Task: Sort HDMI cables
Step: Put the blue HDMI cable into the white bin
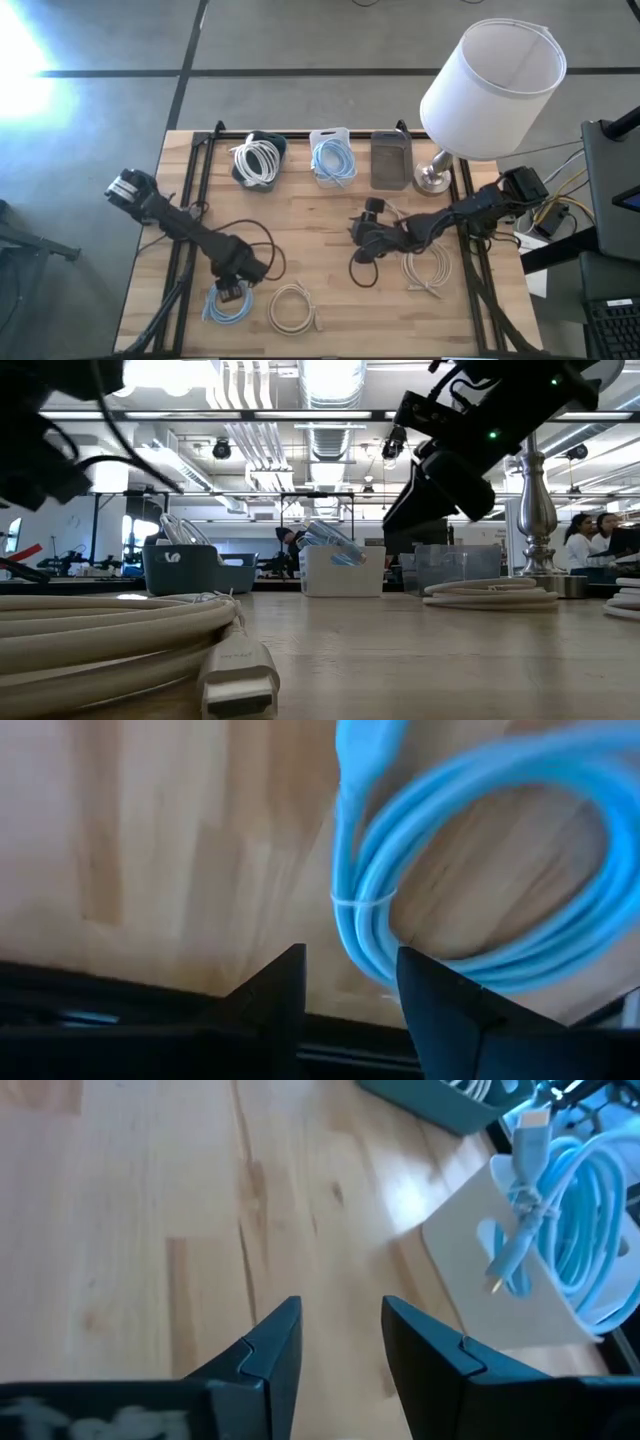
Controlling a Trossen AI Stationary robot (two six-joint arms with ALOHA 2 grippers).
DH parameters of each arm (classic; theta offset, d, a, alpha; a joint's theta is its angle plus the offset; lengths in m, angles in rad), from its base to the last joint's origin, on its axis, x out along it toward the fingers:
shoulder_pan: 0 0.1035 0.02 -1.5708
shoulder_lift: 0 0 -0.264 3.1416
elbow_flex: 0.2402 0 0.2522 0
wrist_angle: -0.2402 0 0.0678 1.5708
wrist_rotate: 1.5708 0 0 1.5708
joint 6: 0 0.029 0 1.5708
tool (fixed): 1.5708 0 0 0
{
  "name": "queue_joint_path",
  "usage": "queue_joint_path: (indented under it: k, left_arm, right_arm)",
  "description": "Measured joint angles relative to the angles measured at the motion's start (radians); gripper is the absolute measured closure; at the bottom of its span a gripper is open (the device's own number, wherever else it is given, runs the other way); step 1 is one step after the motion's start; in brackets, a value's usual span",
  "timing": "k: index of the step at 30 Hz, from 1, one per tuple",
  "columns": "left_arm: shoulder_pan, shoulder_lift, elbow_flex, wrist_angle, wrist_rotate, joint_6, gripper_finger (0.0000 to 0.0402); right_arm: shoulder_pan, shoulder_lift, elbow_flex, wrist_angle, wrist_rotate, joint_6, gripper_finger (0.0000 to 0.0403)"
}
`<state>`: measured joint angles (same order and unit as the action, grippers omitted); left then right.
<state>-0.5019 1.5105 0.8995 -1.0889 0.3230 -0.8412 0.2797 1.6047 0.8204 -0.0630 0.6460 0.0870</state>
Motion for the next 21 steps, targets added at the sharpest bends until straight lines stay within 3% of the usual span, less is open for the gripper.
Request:
queue_joint_path:
  k: [14,17,21]
  left_arm:
    - [-0.044,0.0,-0.133,0.32,-0.077,-0.104,0.0245]
    - [-0.045,-0.001,-0.143,0.321,-0.114,-0.104,0.0263]
    - [-0.043,-0.002,-0.146,0.317,-0.141,-0.108,0.0317]
  right_arm:
    - [-0.054,0.0,0.0,0.041,0.0,-0.064,0.0274]
    - [-0.053,0.0,-0.004,0.042,0.0,-0.063,0.0274]
    - [-0.053,0.0,-0.009,0.043,0.0,-0.06,0.0279]
